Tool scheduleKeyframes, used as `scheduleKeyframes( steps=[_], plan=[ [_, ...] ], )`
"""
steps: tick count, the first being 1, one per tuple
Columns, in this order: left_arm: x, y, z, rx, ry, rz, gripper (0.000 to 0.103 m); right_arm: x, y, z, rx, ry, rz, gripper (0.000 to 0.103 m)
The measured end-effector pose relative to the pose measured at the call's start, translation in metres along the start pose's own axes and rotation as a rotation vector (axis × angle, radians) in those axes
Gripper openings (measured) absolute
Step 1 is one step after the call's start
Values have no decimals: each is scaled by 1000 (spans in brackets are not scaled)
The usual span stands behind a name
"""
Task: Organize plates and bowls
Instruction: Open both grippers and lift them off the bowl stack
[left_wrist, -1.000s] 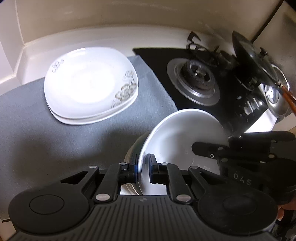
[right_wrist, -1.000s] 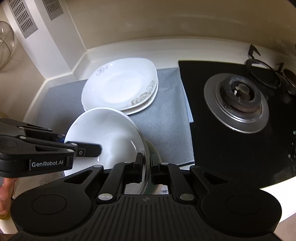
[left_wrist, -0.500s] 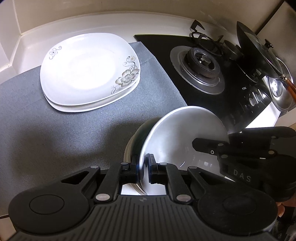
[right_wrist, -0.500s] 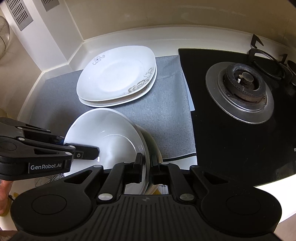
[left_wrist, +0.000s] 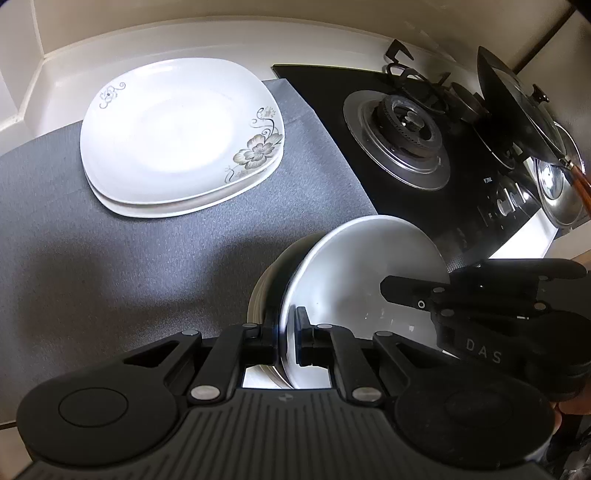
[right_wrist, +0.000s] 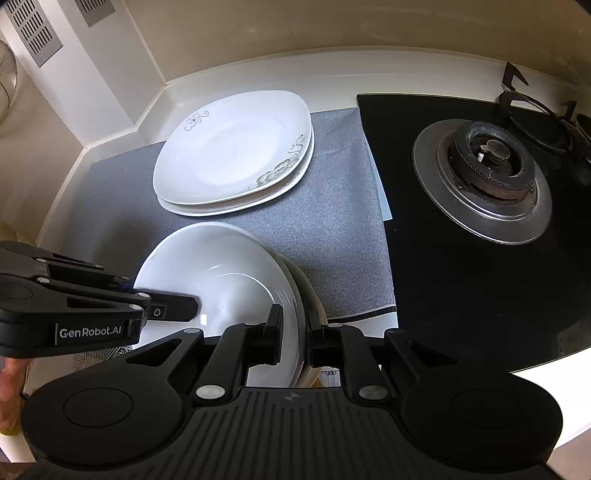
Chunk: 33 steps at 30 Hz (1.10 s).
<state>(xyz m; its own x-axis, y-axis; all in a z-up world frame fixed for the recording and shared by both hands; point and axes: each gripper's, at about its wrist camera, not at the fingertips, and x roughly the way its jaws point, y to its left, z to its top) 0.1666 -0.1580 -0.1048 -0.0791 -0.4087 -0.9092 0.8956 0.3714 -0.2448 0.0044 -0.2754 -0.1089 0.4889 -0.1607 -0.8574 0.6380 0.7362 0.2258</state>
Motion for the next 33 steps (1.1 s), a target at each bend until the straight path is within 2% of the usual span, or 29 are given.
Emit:
scheduleKeyframes(
  steps=[8,11,13,14,15,17,18,19,21,23,26,33],
  plan=[
    [-1,10,6,-75,32,-41,9,-7,-5,4,28,-5,16,16],
    [-5,11,7,-88,31,-53,15,-7,-4,4,30,-3,9,16],
    [-9,12,7,-93,19,-59,17,-10,-4,5,28,-10,2,26],
    [-12,12,7,-93,9,-61,22,-13,-3,5,21,-20,-15,38],
    [-14,11,8,-93,14,-71,25,-16,-3,6,16,-32,-26,46],
    [-18,10,7,-89,3,-76,33,-21,-6,7,16,-51,-28,47],
    [-20,8,6,-81,-7,-50,52,-23,-9,7,26,-56,-30,49],
    [-23,7,4,-76,-26,-19,76,-26,-13,6,44,-64,-29,51],
    [-33,7,0,-65,-87,10,91,-30,-21,-1,99,-77,-24,62],
    [-41,7,-3,-47,-118,22,92,-32,-29,-12,161,-80,-9,68],
    [-44,14,-7,-60,-130,45,93,-32,-38,-29,247,-76,18,69],
    [-29,38,-16,-160,-78,67,93,-29,-41,-51,331,-72,67,74]
  ],
)
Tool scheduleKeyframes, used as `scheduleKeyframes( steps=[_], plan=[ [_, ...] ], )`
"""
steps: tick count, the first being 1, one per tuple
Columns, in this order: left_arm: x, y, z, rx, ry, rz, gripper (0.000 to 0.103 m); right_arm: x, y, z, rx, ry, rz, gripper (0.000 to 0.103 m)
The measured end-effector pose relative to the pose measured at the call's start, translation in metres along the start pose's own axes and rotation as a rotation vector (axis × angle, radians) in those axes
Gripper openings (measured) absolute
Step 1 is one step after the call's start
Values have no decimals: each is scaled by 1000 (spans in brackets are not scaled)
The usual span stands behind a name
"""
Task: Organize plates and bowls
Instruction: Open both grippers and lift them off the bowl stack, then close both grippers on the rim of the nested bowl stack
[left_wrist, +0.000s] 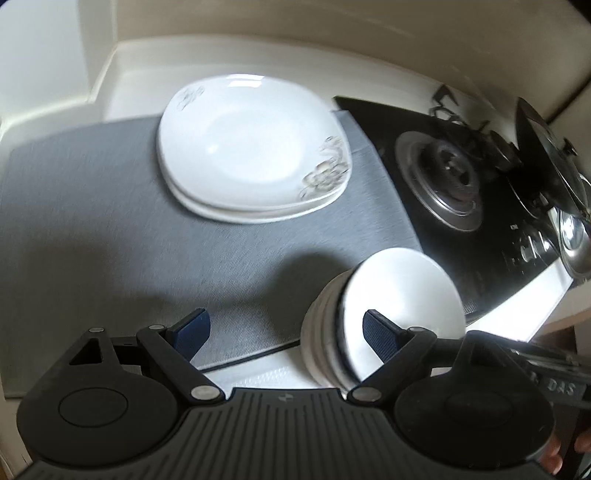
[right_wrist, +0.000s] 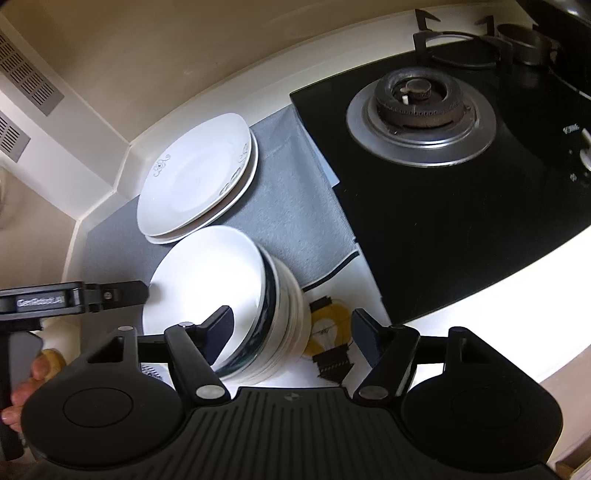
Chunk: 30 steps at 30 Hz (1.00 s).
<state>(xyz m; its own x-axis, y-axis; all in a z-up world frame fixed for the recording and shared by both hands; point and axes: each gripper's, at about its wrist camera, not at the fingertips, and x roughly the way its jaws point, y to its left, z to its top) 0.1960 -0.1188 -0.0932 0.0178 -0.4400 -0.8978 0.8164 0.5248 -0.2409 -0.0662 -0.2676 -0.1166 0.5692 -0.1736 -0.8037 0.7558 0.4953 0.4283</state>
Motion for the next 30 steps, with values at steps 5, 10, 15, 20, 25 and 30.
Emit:
scheduleKeyframes(
  steps=[5,10,15,20,25,30],
  plan=[
    [7,6,-7,-56,34,-5,93,4,-1,-3,8,14,26,75],
    [9,2,-12,-52,42,4,93,8,-4,-3,19,21,39,75],
    [16,-3,-12,-48,66,1,94,13,-6,-3,30,31,35,75],
    [30,-7,-9,-44,112,-6,94,18,-7,-4,51,43,22,75],
    [42,-9,-8,-38,142,-10,94,21,-6,-4,60,45,13,76],
    [54,-7,-5,-47,168,-30,94,27,-4,-4,81,47,1,78]
  ],
)
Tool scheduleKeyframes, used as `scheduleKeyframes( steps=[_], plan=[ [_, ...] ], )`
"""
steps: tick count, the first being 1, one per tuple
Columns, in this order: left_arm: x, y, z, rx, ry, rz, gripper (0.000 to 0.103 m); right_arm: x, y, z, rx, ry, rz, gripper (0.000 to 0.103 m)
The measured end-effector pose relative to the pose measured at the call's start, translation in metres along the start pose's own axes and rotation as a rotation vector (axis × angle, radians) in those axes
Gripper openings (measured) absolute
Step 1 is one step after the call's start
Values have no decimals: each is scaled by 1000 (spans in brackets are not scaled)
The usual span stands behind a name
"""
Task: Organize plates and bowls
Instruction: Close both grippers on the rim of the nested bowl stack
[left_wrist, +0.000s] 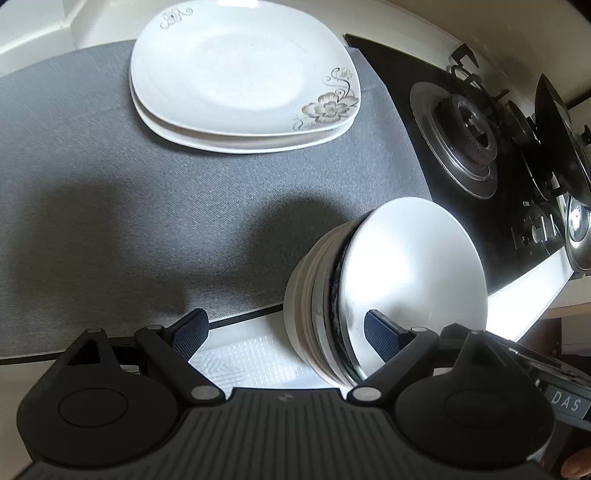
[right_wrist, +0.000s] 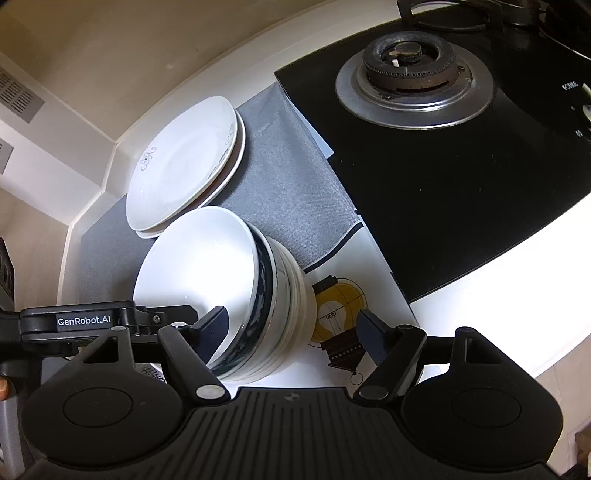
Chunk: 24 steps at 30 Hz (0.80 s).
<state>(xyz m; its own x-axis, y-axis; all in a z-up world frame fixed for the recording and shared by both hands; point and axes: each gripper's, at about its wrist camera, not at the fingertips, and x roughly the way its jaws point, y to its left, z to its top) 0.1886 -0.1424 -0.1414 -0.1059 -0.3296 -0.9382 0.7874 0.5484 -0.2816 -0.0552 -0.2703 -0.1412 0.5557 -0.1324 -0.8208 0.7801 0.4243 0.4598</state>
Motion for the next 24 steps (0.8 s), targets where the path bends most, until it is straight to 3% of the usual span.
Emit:
scheduleKeyframes(
  steps=[10,12,16,24],
  plan=[
    [16,-8,6,41,26,4,94,17,3,4,29,20,-14,80],
    [20,-9,7,43,29,16,103,19,4,5,19,28,-16,80],
    [20,-13,9,67,-3,41,103,22,8,8,-17,23,-21,81],
    [23,-4,17,17,13,16,103,34,1,14,-3,43,-27,83]
  ],
)
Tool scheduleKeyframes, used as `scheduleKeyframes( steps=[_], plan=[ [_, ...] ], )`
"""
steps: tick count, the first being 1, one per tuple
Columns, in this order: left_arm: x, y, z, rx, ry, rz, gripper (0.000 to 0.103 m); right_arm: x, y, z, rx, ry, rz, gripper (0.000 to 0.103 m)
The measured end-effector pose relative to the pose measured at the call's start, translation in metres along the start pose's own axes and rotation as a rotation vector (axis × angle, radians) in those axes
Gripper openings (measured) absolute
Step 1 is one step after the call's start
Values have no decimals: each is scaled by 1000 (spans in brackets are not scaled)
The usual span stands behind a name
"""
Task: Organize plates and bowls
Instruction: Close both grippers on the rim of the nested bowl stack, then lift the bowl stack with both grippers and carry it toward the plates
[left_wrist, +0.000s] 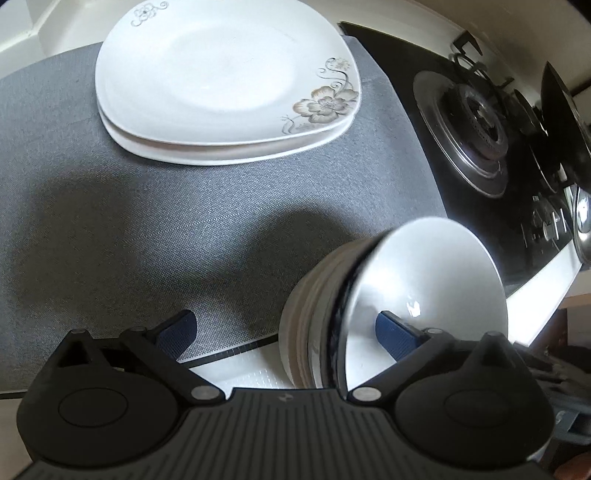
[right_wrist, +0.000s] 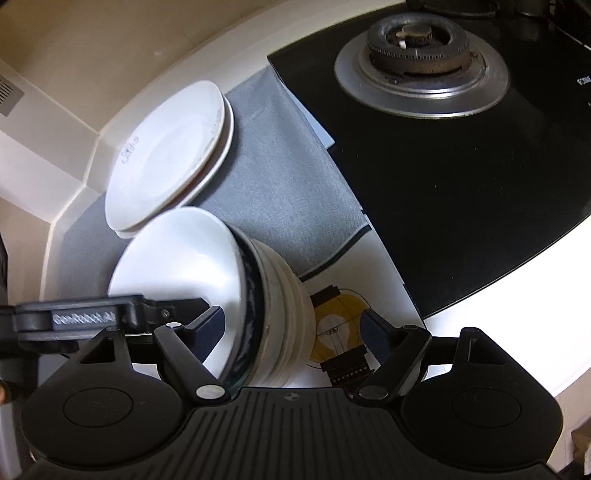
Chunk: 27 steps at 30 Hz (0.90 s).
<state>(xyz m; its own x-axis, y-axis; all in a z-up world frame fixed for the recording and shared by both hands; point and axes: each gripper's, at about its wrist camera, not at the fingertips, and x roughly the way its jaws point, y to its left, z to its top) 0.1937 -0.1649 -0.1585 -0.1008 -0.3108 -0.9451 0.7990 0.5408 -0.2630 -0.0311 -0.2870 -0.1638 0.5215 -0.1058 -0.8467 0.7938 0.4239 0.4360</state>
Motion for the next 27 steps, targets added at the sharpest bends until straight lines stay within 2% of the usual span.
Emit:
scheduleKeyframes(
  steps=[12,21,27],
  plan=[
    [9,21,9,-134,53,-97,103,18,7,1,-8,50,38,85],
    [10,16,11,-93,44,-103,103,25,4,3,30,78,61,89],
    [12,14,11,-87,50,-106,103,28,5,7,19,87,79,88]
  ],
)
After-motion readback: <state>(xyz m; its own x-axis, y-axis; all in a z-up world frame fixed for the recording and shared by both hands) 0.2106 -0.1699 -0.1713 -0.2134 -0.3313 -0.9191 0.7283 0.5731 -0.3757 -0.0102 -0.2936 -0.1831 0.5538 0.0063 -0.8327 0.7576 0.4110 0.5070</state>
